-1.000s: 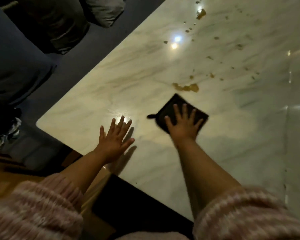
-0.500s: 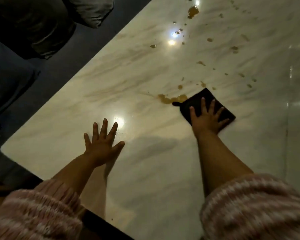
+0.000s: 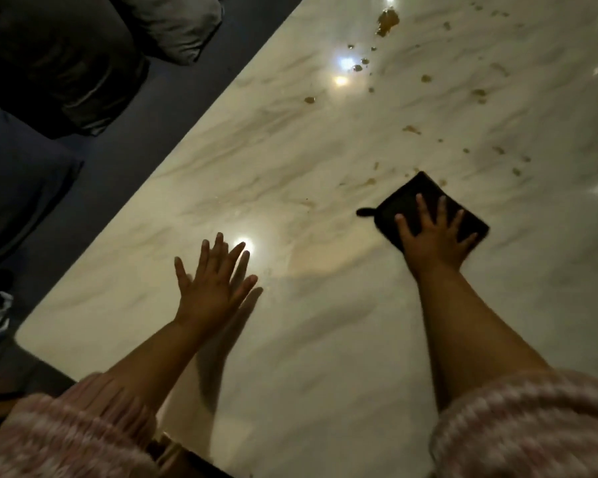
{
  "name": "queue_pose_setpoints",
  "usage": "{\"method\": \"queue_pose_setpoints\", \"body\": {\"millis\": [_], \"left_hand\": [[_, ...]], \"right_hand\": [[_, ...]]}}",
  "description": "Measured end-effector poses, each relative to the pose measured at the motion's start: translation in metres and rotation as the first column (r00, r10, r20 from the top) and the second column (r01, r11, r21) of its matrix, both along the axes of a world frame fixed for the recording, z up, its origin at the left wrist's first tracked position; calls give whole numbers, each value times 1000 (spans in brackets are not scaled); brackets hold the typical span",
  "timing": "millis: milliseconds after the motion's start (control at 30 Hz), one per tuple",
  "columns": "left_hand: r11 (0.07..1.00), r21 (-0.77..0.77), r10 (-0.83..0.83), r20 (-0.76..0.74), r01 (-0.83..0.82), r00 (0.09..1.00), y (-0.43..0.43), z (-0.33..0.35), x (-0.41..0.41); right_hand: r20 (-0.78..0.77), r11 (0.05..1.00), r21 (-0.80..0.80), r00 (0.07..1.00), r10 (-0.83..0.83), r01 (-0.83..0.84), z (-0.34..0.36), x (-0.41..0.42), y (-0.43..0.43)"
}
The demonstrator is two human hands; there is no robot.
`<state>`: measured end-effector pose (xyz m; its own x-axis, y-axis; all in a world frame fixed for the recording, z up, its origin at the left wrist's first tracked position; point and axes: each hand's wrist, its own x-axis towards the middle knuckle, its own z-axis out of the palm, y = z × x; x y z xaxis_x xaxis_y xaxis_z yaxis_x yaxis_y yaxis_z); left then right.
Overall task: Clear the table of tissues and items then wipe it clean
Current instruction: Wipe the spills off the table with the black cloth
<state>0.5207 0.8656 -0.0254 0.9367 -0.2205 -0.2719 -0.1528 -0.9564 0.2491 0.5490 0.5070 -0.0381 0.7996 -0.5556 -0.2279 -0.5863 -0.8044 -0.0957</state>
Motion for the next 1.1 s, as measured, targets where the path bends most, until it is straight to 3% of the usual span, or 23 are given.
{"method": "queue_pose_setpoints", "body": {"millis": [100, 233, 333, 433, 533, 700, 767, 833, 967, 1033, 1100], "left_hand": [[1000, -26, -2, -18, 2, 1000, 13, 0, 33], [999, -42, 13, -16, -14, 1000, 35, 5, 82], [999, -44, -3, -36, 1, 999, 39, 8, 125], [992, 17, -124, -171, 129, 977, 28, 4, 150], [981, 47, -175, -200, 188, 964, 20, -3, 154], [977, 42, -195, -229, 210, 954, 21, -1, 156], [979, 33, -188, -222, 200, 957, 20, -3, 156], [979, 32, -191, -213, 202, 958, 20, -3, 156], [978, 10, -200, -227, 208, 953, 22, 1, 155], [977, 14, -202, -231, 211, 952, 22, 3, 155], [979, 36, -186, -242, 200, 952, 21, 4, 156]], "right_hand": [[26, 997, 68, 999, -30, 29, 0, 47, 47], [128, 936, 91, 936, 327, -340, -1, 44, 159], [175, 847, 93, 846, 504, -524, -2, -6, 181], [202, 906, 45, 892, 404, -421, -6, -45, 135], [129, 994, 16, 986, 109, -112, -5, -43, 75], [47, 959, 48, 959, -280, 278, -2, 59, 44], [73, 967, 64, 965, -250, 246, -5, 100, 73], [117, 994, 64, 989, -91, 84, -6, 116, 117], [169, 961, 64, 952, 254, -267, -3, 65, 165], [187, 955, 40, 941, 282, -294, -4, 23, 146], [181, 982, -10, 965, 190, -191, -5, -8, 106]]}}
